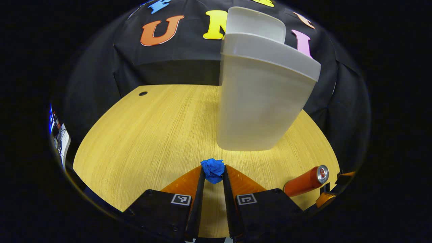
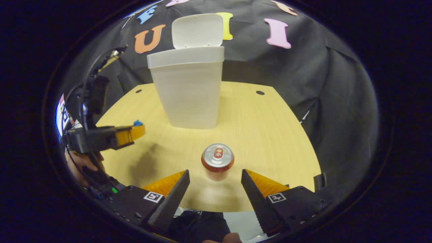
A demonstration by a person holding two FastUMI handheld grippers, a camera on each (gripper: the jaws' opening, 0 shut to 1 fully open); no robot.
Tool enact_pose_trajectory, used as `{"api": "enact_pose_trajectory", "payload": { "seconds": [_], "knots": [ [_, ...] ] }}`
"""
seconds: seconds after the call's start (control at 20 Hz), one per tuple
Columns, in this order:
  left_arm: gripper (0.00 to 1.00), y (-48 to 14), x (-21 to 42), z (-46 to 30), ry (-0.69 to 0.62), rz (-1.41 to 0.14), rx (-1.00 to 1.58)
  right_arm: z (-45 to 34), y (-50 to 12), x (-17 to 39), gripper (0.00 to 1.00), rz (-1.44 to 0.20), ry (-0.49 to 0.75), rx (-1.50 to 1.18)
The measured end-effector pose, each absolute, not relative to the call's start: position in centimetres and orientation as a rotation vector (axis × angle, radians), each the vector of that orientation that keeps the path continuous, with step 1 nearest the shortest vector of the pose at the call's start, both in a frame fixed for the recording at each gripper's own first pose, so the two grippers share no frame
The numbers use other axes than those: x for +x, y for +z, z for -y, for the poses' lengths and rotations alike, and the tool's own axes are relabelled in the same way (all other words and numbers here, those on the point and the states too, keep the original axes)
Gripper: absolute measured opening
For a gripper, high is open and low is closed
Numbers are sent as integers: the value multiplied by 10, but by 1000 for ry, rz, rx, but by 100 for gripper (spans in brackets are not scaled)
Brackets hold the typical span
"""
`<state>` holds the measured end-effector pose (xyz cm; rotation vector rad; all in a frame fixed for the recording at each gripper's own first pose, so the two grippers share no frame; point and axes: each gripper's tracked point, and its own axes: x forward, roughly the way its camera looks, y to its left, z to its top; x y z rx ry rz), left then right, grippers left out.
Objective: Press the lid of the desktop garbage bin to open it, pick up the crumpled paper on the desktop and throw it into the bin, then pick up the pop can on the desktop and drop it into the bin, and finally close the garbage bin lid.
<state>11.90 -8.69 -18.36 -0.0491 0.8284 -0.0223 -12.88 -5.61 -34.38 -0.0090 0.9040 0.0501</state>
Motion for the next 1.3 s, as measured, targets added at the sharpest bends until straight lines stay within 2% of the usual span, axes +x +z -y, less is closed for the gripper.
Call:
{"api": "enact_pose_trajectory", "payload": {
  "seconds": [0.05, 0.2, 0.3, 0.35, 0.4, 0.5, 0.55, 0.65, 0.75, 1.3],
  "knots": [
    [35, -170, 125, 86, -21, -803, -51, 57, -353, -128, 94, -919, 50, -8],
    [35, -135, 141, 79, -16, -723, -45, 58, -379, -125, 98, -974, 63, -9],
    [35, -114, 149, 77, -18, -672, -24, 55, -396, -126, 97, -1010, 71, 6],
    [31, -103, 152, 77, -19, -646, -17, 54, -403, -126, 97, -1025, 70, 15],
    [35, -93, 155, 78, -21, -626, -14, 55, -409, -125, 97, -1038, 71, 15],
    [35, -74, 157, 78, -18, -580, -10, 54, -416, -121, 96, -1052, 75, 16],
    [39, -62, 159, 76, -15, -549, -4, 54, -418, -116, 96, -1049, 74, 24],
    [34, -41, 163, 78, -21, -491, 2, 54, -420, -107, 96, -1038, 73, 20],
    [34, -22, 165, 78, -21, -449, -9, 52, -424, -100, 96, -1030, 79, 12],
    [34, 28, 162, 70, 18, -365, 20, 48, -433, -85, 95, -1030, 65, 65]
  ]
}}
